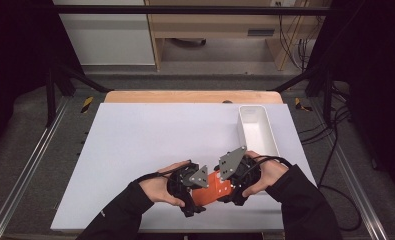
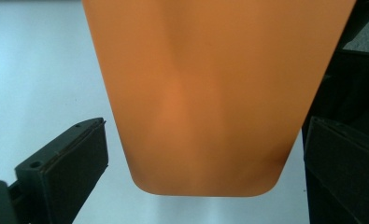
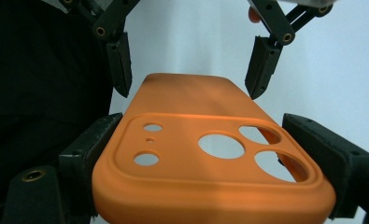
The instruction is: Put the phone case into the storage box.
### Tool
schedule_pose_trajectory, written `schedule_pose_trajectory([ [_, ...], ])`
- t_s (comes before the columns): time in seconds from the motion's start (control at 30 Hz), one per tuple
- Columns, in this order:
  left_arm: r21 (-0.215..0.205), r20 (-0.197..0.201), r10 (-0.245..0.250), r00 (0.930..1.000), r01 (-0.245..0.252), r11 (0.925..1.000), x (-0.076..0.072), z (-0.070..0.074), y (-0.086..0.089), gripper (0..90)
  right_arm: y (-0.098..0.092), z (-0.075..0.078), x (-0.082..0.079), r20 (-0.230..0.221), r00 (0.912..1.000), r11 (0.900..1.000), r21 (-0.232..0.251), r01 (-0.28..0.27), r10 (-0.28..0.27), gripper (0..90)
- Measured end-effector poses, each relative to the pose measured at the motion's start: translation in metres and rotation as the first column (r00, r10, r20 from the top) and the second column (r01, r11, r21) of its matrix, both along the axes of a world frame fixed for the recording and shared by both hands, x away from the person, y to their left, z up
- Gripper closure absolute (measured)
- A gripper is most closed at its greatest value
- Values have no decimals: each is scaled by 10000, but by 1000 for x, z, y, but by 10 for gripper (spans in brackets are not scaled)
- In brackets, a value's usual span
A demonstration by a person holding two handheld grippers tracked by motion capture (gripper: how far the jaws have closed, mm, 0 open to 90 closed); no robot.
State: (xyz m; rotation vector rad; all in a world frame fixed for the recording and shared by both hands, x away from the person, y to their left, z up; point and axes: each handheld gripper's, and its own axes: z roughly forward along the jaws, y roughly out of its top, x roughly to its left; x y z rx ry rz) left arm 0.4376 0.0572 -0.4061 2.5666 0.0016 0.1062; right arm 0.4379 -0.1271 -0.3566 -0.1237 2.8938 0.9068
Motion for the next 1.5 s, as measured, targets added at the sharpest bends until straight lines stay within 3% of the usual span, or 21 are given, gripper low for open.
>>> schedule_pose_trajectory([
  [0.53,769,-22,-135,9999,137,9969,2,-3,-12,0,5,1,2,6,10000,10000,-64,-40,40,160],
  [0.9,1545,127,-398,9991,373,9873,3,-4,-21,10,6,-1,1,-35,10000,9999,-159,8,-9,160],
  [1.23,1800,337,-476,9983,408,9828,2,-2,-26,43,7,0,1,-22,10000,9997,-229,-95,94,160],
  [1.5,1987,210,-471,9987,420,9792,0,-3,-29,101,8,-1,1,0,9999,9994,-324,-112,112,160],
])
